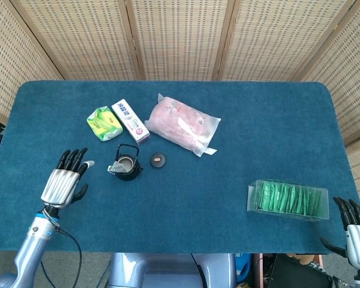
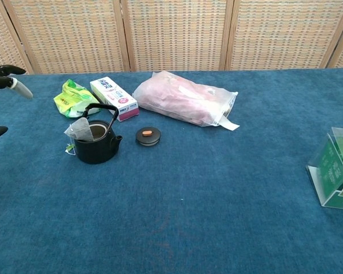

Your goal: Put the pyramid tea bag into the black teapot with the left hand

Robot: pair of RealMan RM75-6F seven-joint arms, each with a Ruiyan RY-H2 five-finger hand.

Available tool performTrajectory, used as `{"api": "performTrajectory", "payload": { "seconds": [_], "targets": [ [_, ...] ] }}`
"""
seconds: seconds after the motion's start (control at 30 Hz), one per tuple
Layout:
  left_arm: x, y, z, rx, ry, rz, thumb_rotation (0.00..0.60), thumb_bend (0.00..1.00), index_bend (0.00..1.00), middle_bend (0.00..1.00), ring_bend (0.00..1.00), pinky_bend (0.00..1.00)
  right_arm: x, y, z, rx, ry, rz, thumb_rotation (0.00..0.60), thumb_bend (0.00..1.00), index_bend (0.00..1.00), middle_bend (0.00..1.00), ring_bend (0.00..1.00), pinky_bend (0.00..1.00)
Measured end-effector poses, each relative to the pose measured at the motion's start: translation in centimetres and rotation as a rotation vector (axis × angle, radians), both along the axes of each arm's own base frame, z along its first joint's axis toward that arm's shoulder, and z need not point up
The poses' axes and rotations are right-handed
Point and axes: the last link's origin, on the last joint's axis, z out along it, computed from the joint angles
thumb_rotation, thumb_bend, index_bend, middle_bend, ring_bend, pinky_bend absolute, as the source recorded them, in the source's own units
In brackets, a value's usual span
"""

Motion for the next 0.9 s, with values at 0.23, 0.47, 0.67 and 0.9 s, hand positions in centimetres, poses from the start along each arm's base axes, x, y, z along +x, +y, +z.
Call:
{"api": "performTrajectory", "payload": {
  "seconds": [0.23,0.47,0.67,0.9],
  "targets": [
    [-0.1,0.0,0.6,0.003,0.061,-0.005,0.6,0.45,0.22,0.65,0.67,0.64,0.0,0.0,-0.1,0.002,-0.002,0.0,0.6,0.01,0.12,0.2,0.08,0.16],
    [-0.1,0.0,0.5,-0.058,0.154,0.019,0.6,0.67,0.22,0.81,0.78,0.71,0.0,0.1,0.0,0.0,-0.002,0.0,0.6,0.01,0.12,0.2,0.08,0.16],
    [0.2,0.3,-0.4,-0.142,0.225,0.051,0.6,0.78,0.18,0.84,0.8,0.71,0.0,0.2,0.0,-0.002,-0.002,-0.002,0.6,0.01,0.12,0.2,0.08,0.16],
    [1.2,0.9,-1.6,-0.219,0.259,0.068,0.6,0.78,0.14,0.86,0.81,0.71,-0.1,0.2,0.0,-0.003,-0.002,-0.005,0.6,0.01,0.12,0.21,0.08,0.16]
  ]
}}
